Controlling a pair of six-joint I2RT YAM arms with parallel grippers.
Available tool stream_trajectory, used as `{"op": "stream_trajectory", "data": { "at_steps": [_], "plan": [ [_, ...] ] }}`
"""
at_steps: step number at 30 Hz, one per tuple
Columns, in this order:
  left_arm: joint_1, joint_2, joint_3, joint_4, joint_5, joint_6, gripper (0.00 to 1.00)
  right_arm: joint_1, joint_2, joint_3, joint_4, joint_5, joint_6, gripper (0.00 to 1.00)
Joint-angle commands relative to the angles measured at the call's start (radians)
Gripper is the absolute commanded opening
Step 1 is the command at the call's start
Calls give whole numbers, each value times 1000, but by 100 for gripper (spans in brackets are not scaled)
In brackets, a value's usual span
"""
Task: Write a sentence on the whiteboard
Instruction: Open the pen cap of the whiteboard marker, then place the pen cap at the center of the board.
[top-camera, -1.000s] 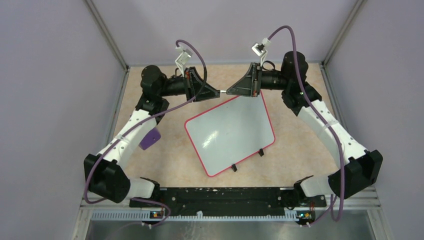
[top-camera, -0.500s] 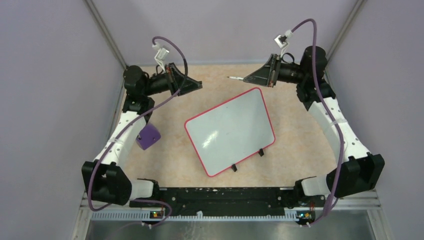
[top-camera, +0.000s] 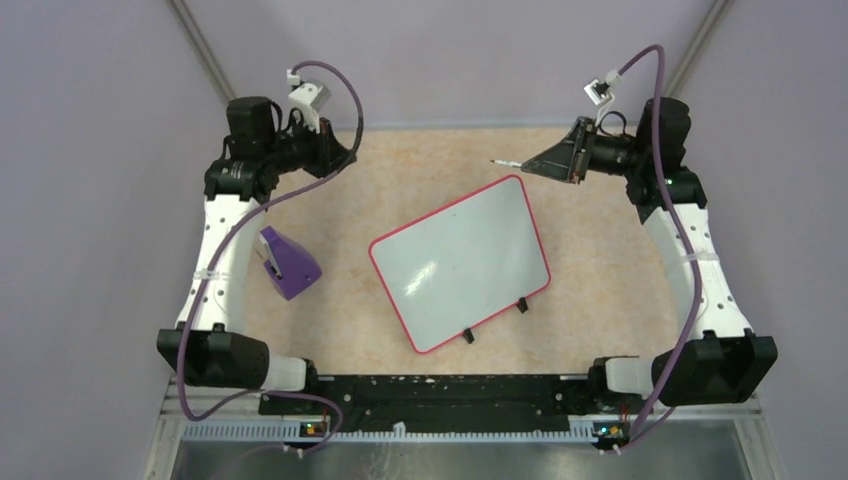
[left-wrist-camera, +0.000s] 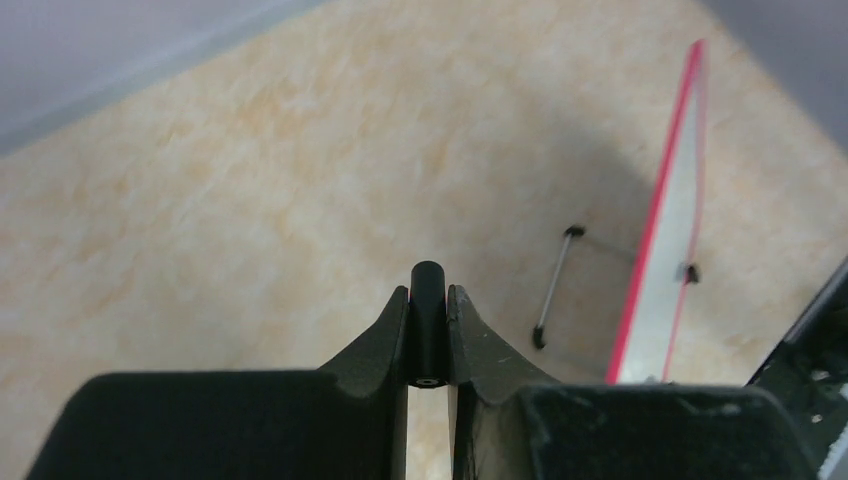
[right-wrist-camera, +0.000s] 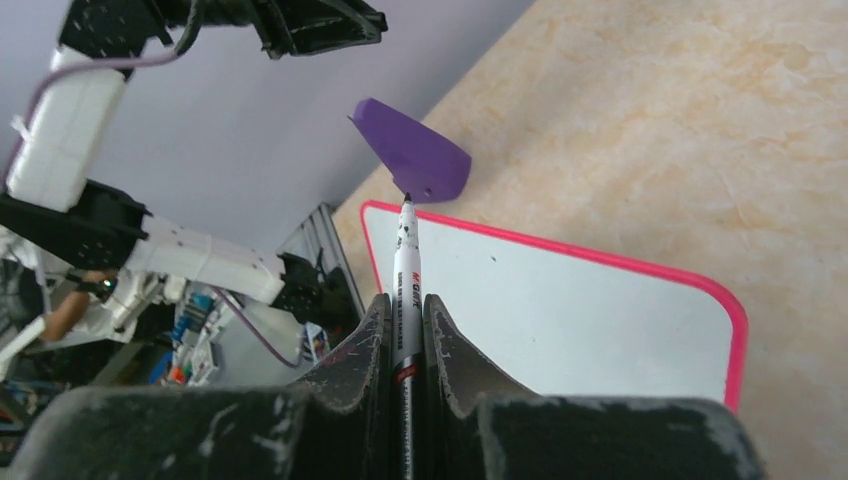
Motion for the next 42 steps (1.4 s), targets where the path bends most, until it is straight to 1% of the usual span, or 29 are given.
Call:
{"op": "stream_trajectory", "data": {
  "at_steps": [1, 2, 5, 7, 9, 11, 13, 15, 19, 20, 23, 26, 28, 30, 31, 33, 35, 39, 42],
  "plan": [
    [1, 61, -47, -288, -299, 226, 0, -5, -26, 66, -302, 25, -302, 0],
    [1, 68, -70, -292, -319, 229, 0, -5, -21, 80, -369, 51, -365, 0],
    [0, 90, -123, -300, -366, 236, 0, -5, 2, 119, -551, 196, -594, 0],
    [1, 99, -152, -294, -371, 238, 0, -5, 19, 132, -627, 297, -684, 0],
    [1, 109, -178, -275, -383, 223, 0, -5, 17, 120, -626, 414, -688, 0],
    [1, 121, -199, -259, -394, 202, 0, -5, -18, 86, -566, 560, -632, 0],
    [-2, 139, -214, -244, -417, 182, 0, -7, -80, 22, -464, 638, -624, 0],
    [-10, 159, -226, -241, -440, 166, 0, -13, -119, -20, -418, 642, -659, 0],
    [-47, 211, -246, -243, -503, 151, 0, -13, -79, 18, -471, 669, -707, 0],
    [-59, 229, -250, -245, -521, 154, 0, -13, -67, 26, -487, 651, -718, 0],
    [-88, 281, -265, -251, -519, 192, 0, -13, -66, 10, -467, 581, -682, 0],
    [-144, 322, -284, -246, -595, 197, 0, -13, -86, -12, -427, 545, -658, 0],
    [-163, 331, -303, -235, -602, 197, 0, -13, -83, -1, -428, 544, -633, 0],
    [-169, 341, -322, -223, -582, 202, 0, -11, -68, 23, -453, 554, -617, 0],
    [-171, 348, -325, -222, -573, 203, 0, -11, -61, 39, -485, 525, -646, 0],
    [-171, 368, -329, -218, -577, 199, 0, -8, -77, 22, -468, 502, -656, 0],
    [-174, 383, -336, -205, -609, 189, 0, 4, -94, 11, -451, 512, -652, 0],
    [-173, 400, -356, -175, -676, 174, 0, 19, -72, 34, -486, 525, -665, 0],
    [-173, 415, -358, -170, -697, 169, 0, 25, -63, 25, -488, 525, -665, 0]
  ]
}}
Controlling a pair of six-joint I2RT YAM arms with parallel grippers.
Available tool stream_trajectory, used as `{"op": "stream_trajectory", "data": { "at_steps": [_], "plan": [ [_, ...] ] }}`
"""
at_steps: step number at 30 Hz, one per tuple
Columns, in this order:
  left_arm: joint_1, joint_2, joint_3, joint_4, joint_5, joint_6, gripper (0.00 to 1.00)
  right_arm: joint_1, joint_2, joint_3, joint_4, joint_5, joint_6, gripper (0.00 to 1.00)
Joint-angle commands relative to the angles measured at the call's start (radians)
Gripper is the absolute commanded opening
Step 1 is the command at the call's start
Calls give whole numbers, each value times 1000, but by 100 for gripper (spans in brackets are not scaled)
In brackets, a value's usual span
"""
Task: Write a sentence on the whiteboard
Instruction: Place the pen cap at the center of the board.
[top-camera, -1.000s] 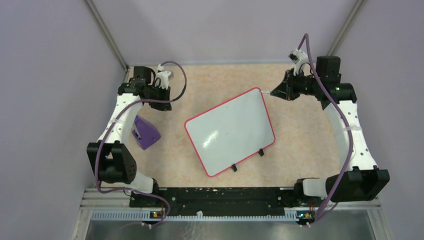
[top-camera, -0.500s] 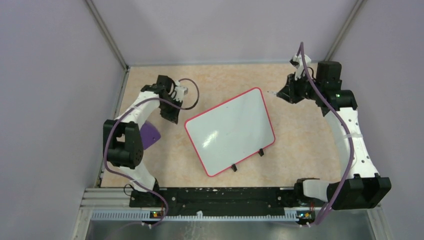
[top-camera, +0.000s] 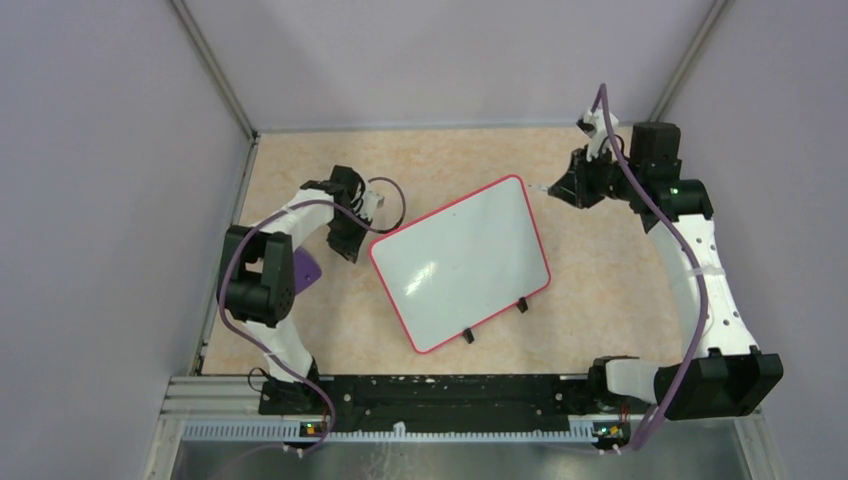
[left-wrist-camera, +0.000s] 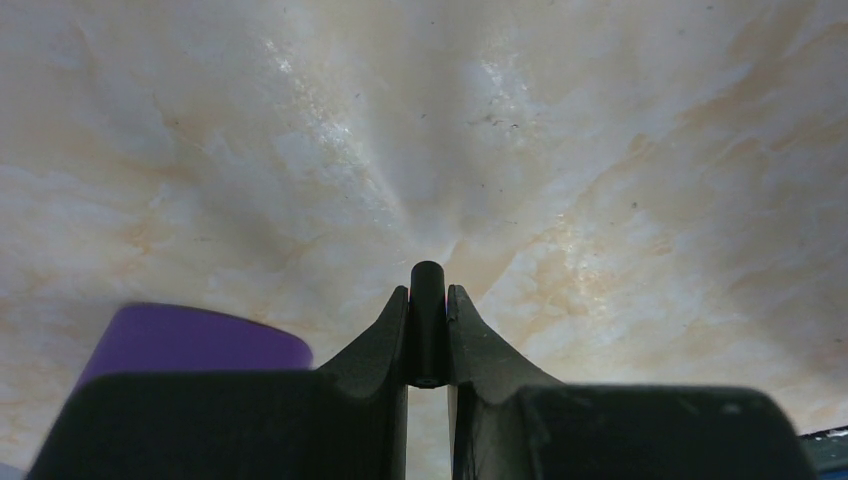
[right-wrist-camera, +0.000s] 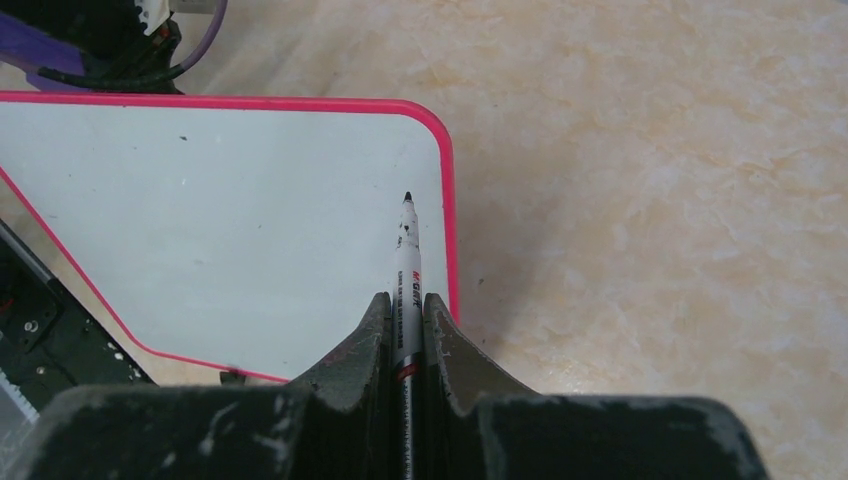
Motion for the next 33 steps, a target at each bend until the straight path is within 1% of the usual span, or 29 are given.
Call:
{"op": "stream_trajectory", "data": {
  "at_steps": [1, 7, 11, 18, 21, 23, 27, 30, 33],
  "plan": [
    [5, 21, -7, 40, -69, -15, 0, 17, 0, 36, -1, -17, -20, 0],
    [36, 54, -8, 61, -92, -33, 0, 37, -5, 34, -17, -72, -45, 0],
    [42, 81, -15, 81, -122, -34, 0, 62, -6, 51, -28, -76, -63, 0],
    [43, 106, -31, 92, -110, -37, 10, 105, 12, 87, -76, -106, -104, 0],
    [44, 105, -29, 80, -106, -37, 16, 130, 26, 107, -101, -106, -122, 0],
    [44, 99, -21, 64, -60, -33, 24, 139, 35, 118, -110, -117, -126, 0],
    [44, 67, 6, 27, -35, -32, 41, 157, 50, 141, -128, -139, -137, 0],
    [45, 31, 37, -7, -13, -27, 52, 168, 60, 157, -140, -165, -145, 0],
    [48, -4, 88, -57, 43, -17, 58, 177, 71, 167, -155, -206, -158, 0]
  ]
}}
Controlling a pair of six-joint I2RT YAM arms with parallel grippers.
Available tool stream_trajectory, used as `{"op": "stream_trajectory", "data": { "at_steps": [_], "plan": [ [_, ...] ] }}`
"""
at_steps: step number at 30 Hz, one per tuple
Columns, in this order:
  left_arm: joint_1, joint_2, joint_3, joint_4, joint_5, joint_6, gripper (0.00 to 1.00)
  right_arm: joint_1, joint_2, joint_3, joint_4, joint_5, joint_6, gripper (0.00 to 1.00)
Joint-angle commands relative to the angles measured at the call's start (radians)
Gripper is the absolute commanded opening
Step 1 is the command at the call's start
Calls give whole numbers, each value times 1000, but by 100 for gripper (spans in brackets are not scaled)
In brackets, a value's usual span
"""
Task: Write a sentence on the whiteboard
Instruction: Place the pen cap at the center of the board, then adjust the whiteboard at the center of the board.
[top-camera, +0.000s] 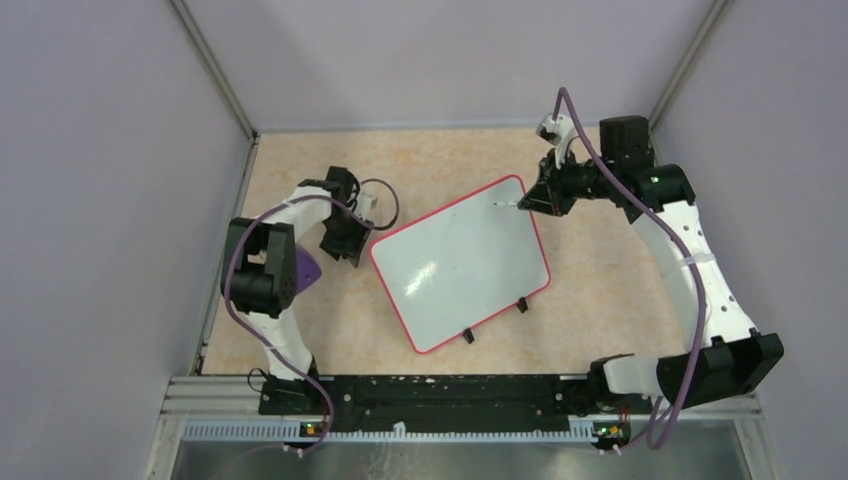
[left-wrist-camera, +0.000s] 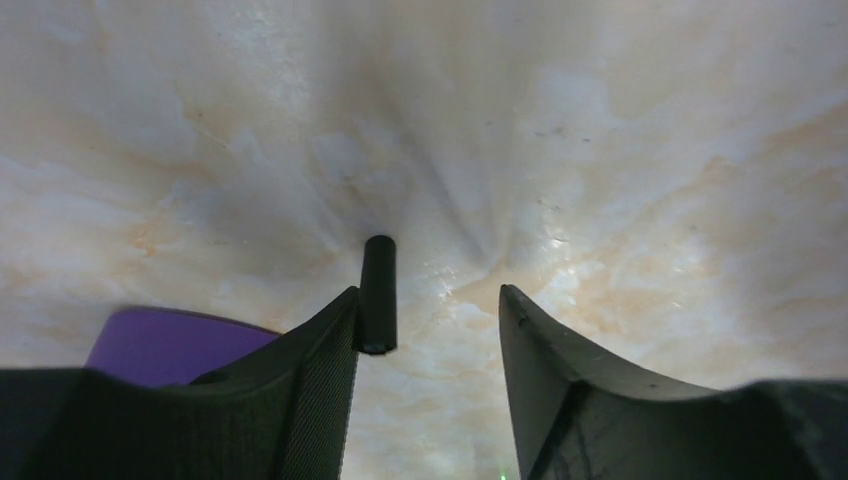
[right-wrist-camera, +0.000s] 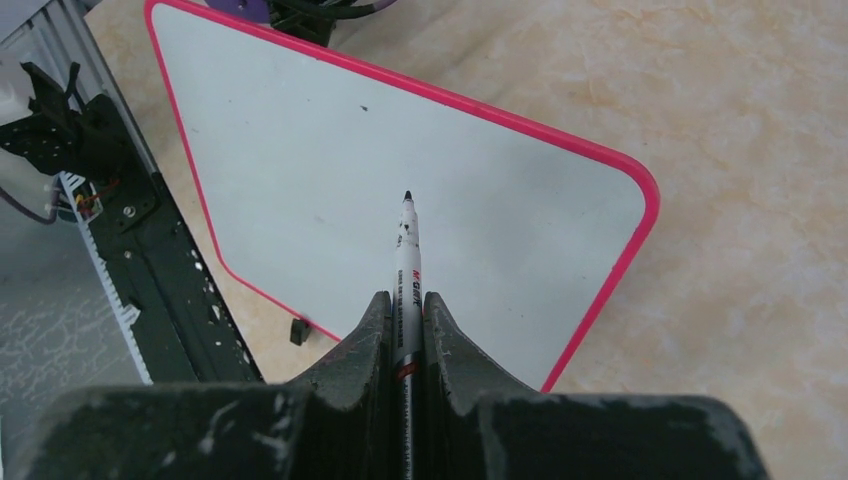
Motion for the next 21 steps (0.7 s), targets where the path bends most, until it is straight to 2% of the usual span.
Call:
{"op": "stream_trajectory", "data": {
  "at_steps": [1, 7, 14, 17, 21],
  "plan": [
    [4, -90, 112, -88, 107, 12, 62, 18, 10, 62, -25, -89, -43, 0],
    [8, -147, 267, -147, 183, 37, 86, 33, 30, 84, -62, -167, -75, 0],
    [42, -208, 423, -172, 254, 49, 99, 40, 18, 82, -64, -209, -90, 0],
    [45, -242, 456, -170, 404, 57, 99, 46, 13, 75, -75, -241, -107, 0],
    [32, -280, 429, -166, 715, 100, 96, 60, 1, 55, -80, -268, -122, 0]
  ]
}}
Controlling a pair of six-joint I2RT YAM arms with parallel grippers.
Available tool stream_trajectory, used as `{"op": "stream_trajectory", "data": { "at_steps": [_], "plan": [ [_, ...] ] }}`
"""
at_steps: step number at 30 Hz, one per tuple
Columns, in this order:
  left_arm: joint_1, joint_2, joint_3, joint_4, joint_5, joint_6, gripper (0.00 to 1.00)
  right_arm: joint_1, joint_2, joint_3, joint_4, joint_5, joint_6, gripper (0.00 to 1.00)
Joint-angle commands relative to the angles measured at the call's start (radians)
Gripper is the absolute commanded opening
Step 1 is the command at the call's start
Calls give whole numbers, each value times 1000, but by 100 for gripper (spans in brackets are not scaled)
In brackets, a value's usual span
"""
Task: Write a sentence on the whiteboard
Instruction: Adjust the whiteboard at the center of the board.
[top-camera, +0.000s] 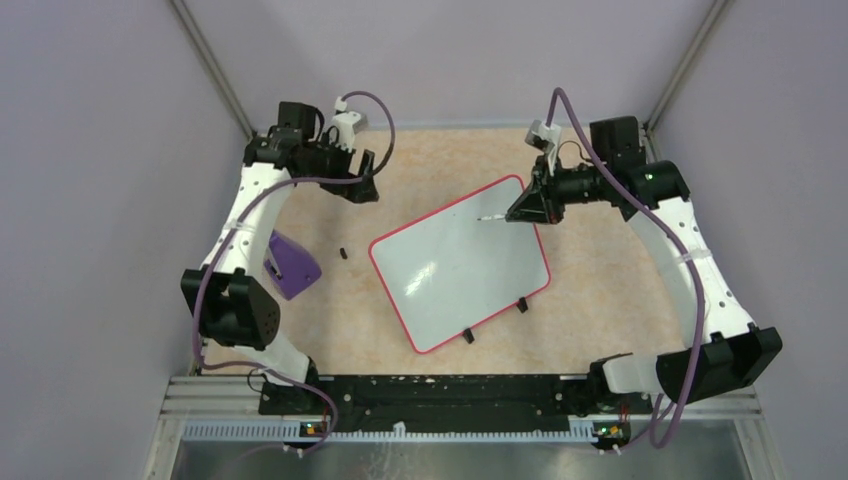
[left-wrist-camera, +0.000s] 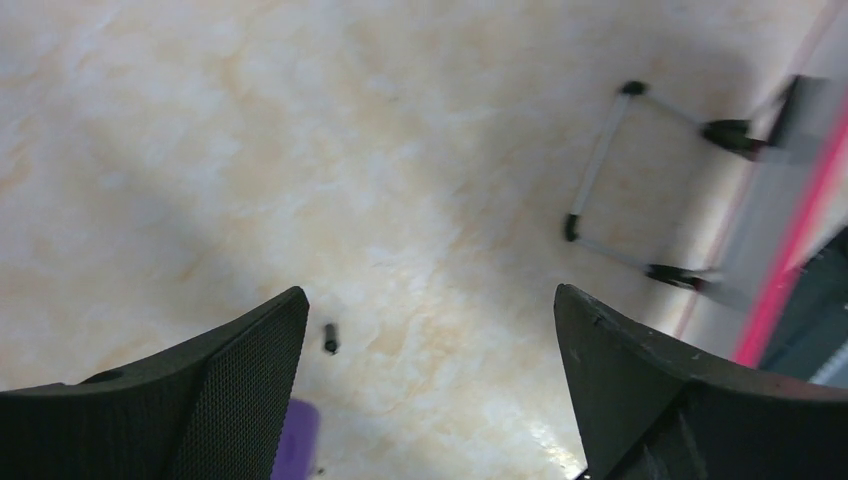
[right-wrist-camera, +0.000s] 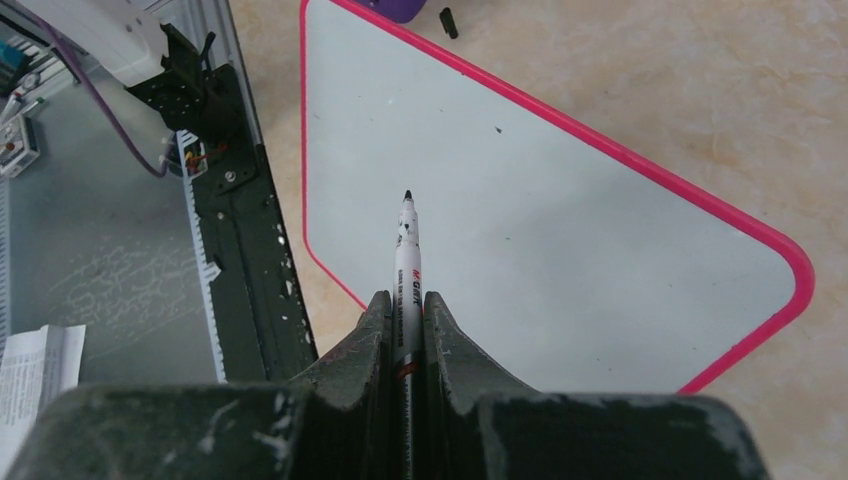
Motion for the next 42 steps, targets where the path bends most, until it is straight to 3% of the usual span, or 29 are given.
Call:
{"op": "stream_trajectory", "data": {
  "at_steps": [1, 7, 14, 19, 30, 33, 40, 42],
  "plan": [
    [-32, -62, 2, -18, 363, 56, 93, 26, -30, 15, -4, -75, -46, 0],
    [-123, -29, -24, -18, 446, 70, 82, 46, -49, -1, -11, -83, -53, 0],
    [-177, 5, -34, -18, 617, 75, 76, 52, -58, 1, -27, -85, -60, 0],
    [-227, 42, -57, 7, 561, 41, 65, 60, -58, 0, -47, -87, -86, 0],
    [-295, 146, 0, 3, 575, 38, 16, 103, -66, -11, -94, -71, -128, 0],
    [-322, 173, 23, 2, 575, 25, 8, 114, -70, -16, -104, -63, -136, 0],
    [-354, 214, 61, 16, 558, -21, 4, 136, -81, -33, -91, -38, -126, 0],
    [-356, 210, 57, 20, 543, -34, 10, 139, -89, -48, -63, -15, -109, 0]
  ]
}}
